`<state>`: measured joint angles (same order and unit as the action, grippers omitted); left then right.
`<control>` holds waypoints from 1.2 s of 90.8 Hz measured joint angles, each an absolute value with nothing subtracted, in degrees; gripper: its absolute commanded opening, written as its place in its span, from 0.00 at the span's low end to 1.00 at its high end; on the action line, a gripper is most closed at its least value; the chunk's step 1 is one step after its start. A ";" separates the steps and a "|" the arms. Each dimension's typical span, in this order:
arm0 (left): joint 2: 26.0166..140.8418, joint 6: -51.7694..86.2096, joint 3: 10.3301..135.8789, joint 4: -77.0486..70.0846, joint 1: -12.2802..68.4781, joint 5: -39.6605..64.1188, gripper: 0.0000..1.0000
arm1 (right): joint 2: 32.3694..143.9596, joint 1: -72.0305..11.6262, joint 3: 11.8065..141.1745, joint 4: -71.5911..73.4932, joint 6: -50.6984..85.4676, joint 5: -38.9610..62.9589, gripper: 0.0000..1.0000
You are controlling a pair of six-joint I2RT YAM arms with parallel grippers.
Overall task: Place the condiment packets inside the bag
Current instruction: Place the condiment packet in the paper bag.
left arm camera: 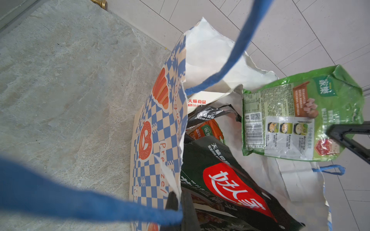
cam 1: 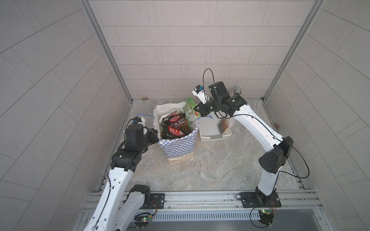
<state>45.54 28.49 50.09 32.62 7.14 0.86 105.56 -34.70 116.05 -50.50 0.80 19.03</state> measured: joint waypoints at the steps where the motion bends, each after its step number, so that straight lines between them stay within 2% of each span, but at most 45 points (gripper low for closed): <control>1: 45.58 28.49 50.09 32.60 7.14 0.89 0.00 | 105.56 -34.79 116.05 -50.72 0.58 18.81 0.00; 24: 47.64 28.40 50.11 31.62 7.14 3.33 0.00 | 107.15 -37.71 118.78 -54.19 -2.42 14.92 0.00; 42: 48.90 27.42 50.35 31.40 7.14 4.78 0.00 | 112.01 -40.10 123.63 -57.12 -1.74 12.91 0.21; 57: 48.90 26.98 50.50 31.55 7.14 4.91 0.00 | 112.46 -39.97 124.03 -58.65 0.19 9.52 0.34; 63: 48.90 26.96 50.52 31.53 7.14 4.91 0.00 | 111.70 -39.53 123.72 -58.67 0.91 8.19 0.35; 87: 48.95 26.96 50.52 31.53 7.14 4.91 0.00 | 95.39 -34.81 109.03 -52.18 4.51 5.61 0.43; 99: 48.97 26.96 50.52 31.53 7.14 4.91 0.00 | 88.38 -31.05 104.68 -48.77 7.22 4.67 0.58; 109: 48.95 26.96 50.52 31.53 7.14 4.93 0.00 | 82.35 -23.00 96.25 -45.10 10.48 4.82 0.73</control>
